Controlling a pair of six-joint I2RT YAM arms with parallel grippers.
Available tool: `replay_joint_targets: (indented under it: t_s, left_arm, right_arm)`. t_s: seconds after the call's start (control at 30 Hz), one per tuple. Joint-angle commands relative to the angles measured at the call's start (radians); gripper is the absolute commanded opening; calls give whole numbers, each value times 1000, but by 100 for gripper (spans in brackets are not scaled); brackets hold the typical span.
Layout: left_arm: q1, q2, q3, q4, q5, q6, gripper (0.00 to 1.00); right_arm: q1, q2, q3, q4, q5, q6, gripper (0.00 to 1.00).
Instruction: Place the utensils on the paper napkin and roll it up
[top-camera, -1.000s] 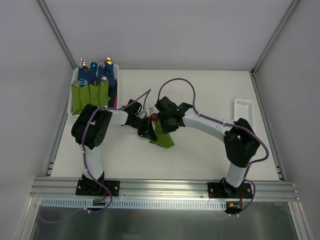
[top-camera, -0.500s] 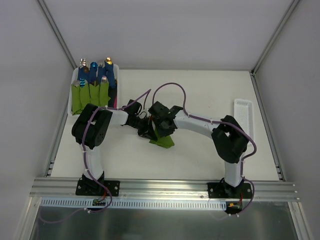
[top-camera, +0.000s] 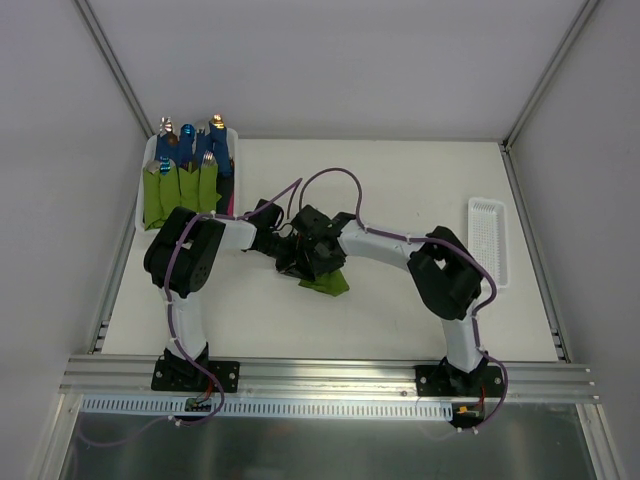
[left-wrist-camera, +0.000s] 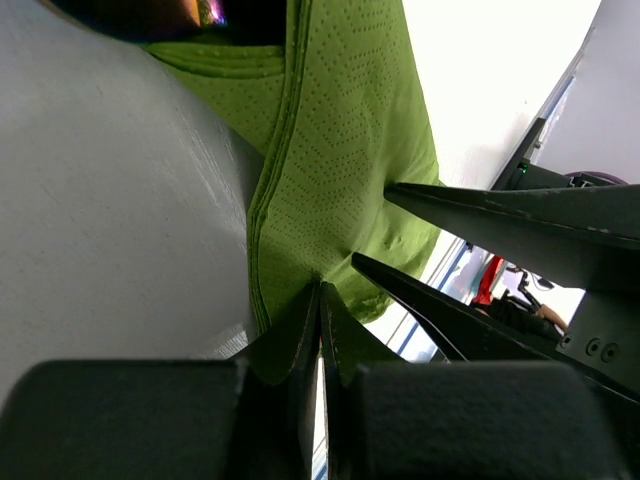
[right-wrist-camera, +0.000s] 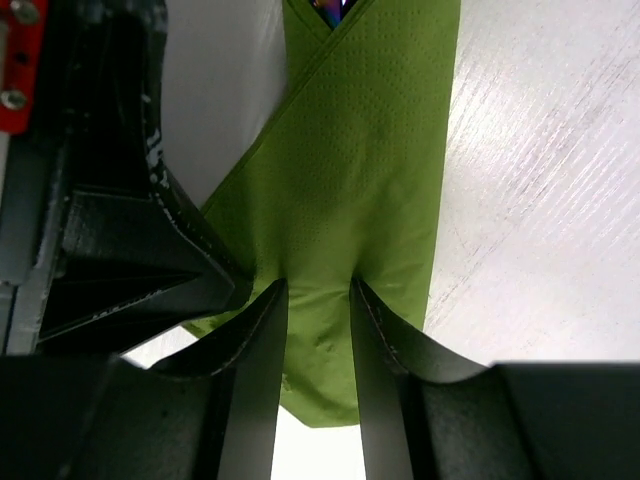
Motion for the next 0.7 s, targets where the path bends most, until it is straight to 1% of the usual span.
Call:
replay_joint_targets:
  t_s: [0.0, 0.27, 0.67]
  left_arm:
    - [5, 58, -21, -47, -136, 45, 0]
    - [6, 63, -23, -46, -133, 45, 0]
    - [8, 66, -23, -46, -130, 43, 0]
  right_arm:
    - [8, 0, 47, 4, 56, -23, 34]
    - [11, -42, 67, 11, 73, -61, 34]
    - [10, 23, 92, 34, 70, -94, 34]
